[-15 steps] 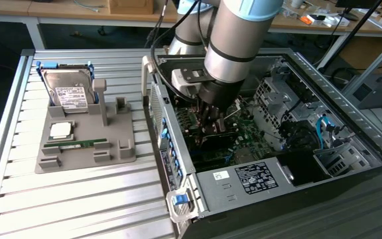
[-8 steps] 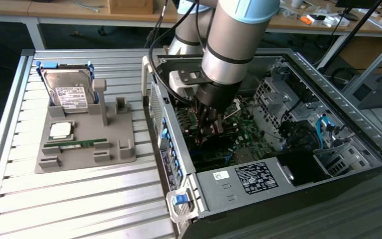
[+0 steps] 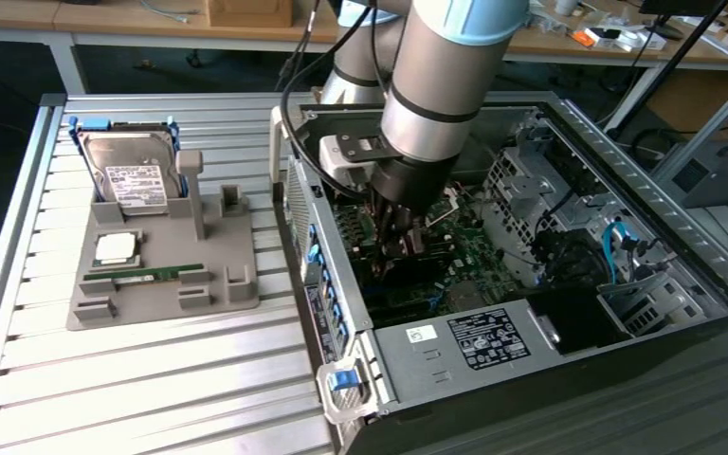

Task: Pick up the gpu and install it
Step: 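Press down on the gpu until it lock into place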

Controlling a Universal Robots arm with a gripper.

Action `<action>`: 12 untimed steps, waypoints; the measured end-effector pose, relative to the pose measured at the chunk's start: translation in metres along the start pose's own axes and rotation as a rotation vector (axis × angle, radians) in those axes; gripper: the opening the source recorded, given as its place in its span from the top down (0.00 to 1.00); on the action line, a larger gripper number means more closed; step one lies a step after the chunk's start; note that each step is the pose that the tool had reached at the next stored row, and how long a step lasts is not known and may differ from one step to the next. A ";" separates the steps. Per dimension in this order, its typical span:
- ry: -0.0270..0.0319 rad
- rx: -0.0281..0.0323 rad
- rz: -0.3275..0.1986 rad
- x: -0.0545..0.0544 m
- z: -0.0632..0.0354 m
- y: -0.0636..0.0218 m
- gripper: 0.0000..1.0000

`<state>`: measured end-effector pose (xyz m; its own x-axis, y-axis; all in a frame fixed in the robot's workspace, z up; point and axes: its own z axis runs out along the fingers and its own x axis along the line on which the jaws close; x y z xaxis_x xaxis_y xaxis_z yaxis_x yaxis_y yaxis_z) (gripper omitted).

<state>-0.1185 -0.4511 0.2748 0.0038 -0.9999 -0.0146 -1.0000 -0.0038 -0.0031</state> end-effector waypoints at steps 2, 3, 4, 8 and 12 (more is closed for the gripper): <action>-0.0001 0.0001 0.000 0.000 0.0004 0.0006 0.90; 0.0000 0.0001 0.000 0.000 0.0005 0.0010 0.90; -0.0004 0.0002 0.000 0.000 0.0008 0.0014 0.90; -0.0001 0.0001 0.000 0.000 0.0015 0.0025 0.90; -0.0001 0.0001 0.000 0.000 0.0019 0.0028 0.90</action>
<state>-0.1214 -0.4515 0.2729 0.0038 -0.9999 -0.0147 -1.0000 -0.0038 -0.0032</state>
